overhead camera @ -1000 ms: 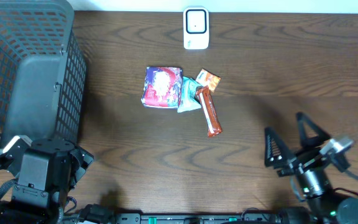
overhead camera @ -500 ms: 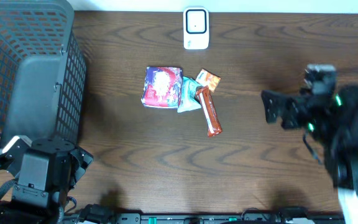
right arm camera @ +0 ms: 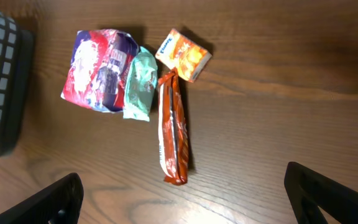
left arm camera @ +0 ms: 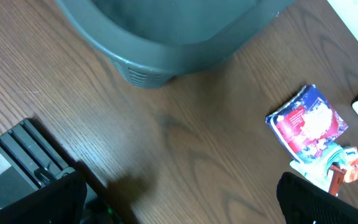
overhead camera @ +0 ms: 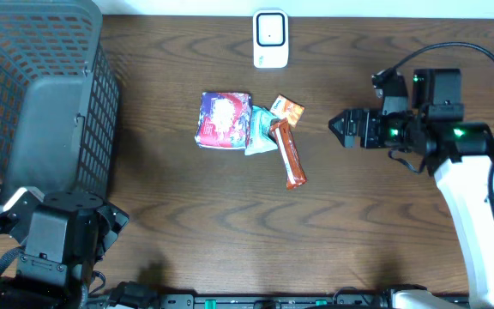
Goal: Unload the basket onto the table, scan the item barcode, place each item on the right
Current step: 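Move the right gripper forward toward the red snack bar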
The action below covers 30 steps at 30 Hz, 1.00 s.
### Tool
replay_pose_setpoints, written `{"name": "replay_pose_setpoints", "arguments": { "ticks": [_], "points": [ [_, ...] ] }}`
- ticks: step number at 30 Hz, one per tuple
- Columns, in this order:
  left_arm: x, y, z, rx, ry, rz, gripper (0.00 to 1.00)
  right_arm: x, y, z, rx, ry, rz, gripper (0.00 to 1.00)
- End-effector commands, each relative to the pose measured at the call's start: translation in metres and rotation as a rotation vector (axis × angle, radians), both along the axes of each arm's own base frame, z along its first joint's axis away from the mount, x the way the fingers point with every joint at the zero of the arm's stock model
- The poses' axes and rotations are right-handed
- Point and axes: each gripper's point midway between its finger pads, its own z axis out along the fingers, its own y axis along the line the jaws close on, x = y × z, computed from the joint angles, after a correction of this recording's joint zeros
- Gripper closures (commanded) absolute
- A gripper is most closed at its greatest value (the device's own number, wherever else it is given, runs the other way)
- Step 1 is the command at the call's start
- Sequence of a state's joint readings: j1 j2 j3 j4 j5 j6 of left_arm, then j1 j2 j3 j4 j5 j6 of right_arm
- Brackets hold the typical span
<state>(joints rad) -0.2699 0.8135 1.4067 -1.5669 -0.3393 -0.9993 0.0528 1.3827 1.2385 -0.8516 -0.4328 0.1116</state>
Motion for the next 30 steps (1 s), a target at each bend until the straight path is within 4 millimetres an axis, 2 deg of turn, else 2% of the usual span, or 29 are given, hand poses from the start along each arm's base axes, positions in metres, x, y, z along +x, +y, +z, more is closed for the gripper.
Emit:
{"name": "replay_pose_setpoints", "arguments": {
  "ticks": [1,3,7,12,14,30],
  "points": [
    [0.0,0.003,-0.001,0.005,0.001,0.021,0.02,0.01,0.005,-0.009,0.069,0.067,-0.038,0.01],
    [0.0,0.002,-0.001,0.005,0.001,0.021,0.02,0.011,0.005,-0.026,0.066,0.127,-0.043,0.01],
    [0.0,0.003,-0.001,0.005,0.001,0.021,0.02,0.0,0.001,-0.038,0.014,0.166,0.003,0.01],
    [0.0,0.003,-0.001,0.005,0.001,0.021,0.02,-0.002,-0.045,-0.056,-0.242,0.198,-0.123,0.01],
    [0.0,0.003,-0.001,0.005,0.001,0.021,0.02,-0.002,-0.056,-0.058,-0.293,0.199,-0.154,0.01],
    [0.0,0.003,-0.001,0.005,0.001,0.021,0.02,0.009,-0.054,-0.055,-0.23,0.193,-0.258,0.01]
  ]
}}
